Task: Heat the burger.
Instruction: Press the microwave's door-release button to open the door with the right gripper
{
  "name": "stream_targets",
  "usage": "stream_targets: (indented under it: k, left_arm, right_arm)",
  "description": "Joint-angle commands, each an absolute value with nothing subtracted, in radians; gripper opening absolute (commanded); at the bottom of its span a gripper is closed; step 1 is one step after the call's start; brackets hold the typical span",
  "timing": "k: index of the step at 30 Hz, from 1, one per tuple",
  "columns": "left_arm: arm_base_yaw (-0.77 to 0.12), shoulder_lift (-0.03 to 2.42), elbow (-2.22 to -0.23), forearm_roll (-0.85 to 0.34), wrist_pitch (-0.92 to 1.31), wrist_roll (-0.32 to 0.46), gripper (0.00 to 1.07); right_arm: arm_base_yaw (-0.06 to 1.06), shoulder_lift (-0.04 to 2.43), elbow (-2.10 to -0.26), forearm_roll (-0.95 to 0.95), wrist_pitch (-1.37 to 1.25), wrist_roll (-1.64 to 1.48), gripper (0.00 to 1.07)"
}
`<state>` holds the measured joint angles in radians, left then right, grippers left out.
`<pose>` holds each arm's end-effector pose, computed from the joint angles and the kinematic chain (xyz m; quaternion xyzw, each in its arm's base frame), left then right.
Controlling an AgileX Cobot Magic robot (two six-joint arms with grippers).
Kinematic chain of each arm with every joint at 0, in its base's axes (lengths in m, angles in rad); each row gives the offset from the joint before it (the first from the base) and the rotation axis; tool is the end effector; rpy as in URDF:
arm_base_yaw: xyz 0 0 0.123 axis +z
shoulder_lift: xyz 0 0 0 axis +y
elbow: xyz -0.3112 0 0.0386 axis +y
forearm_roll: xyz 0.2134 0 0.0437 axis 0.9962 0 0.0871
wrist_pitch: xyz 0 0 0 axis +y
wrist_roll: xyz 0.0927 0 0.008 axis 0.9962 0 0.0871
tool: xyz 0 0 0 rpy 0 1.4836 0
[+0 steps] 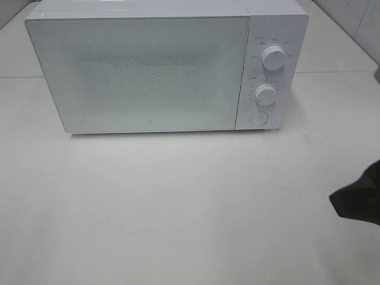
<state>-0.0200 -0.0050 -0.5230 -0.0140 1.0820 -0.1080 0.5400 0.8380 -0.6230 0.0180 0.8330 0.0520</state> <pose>-0.0660 0.0002 0.2633 -0.0370 0.8507 -0.0405 0.5229 0.0779 0.0481 0.3010 -0.2268 0.9265 0.0954 0.2848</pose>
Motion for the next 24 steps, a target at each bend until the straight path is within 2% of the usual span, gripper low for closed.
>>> stream_targets:
  k: [1,12,14,15,16,17,18,24]
  left_arm:
    - [-0.016,-0.023,-0.520,-0.011,1.068,-0.109,1.00]
    - [-0.016,-0.023,-0.520,-0.011,1.068,-0.109,1.00]
    - [-0.016,-0.023,-0.520,-0.011,1.068,-0.109,1.00]
    - [-0.016,-0.023,-0.520,-0.011,1.068,-0.109,1.00]
    - [-0.016,-0.023,-0.520,-0.011,1.068,-0.109,1.00]
    - [-0.016,-0.023,-0.520,-0.011,1.068,-0.109,1.00]
    - [-0.016,-0.023,-0.520,-0.011,1.068,-0.109,1.00]
    - [-0.016,-0.023,-0.520,-0.011,1.068,-0.109,1.00]
  right_arm:
    - [0.536,0.744,-0.629,0.010,0.910,0.053,0.73]
    - [0.507,0.431,-0.586,-0.006,1.005,0.100,0.73]
    - [0.410,0.338,-0.558,-0.008,1.002,0.099,0.73]
    - [0.410,0.338,-0.558,-0.008,1.002,0.099,0.73]
    - [0.343,0.282,-0.547,-0.009,0.997,0.097,0.73]
    - [0.343,0.282,-0.547,-0.009,0.997,0.097,0.73]
    - [0.277,0.219,-0.544,-0.008,0.992,0.097,0.73]
    - [0.142,0.062,-0.544,-0.008,0.984,0.098,0.73]
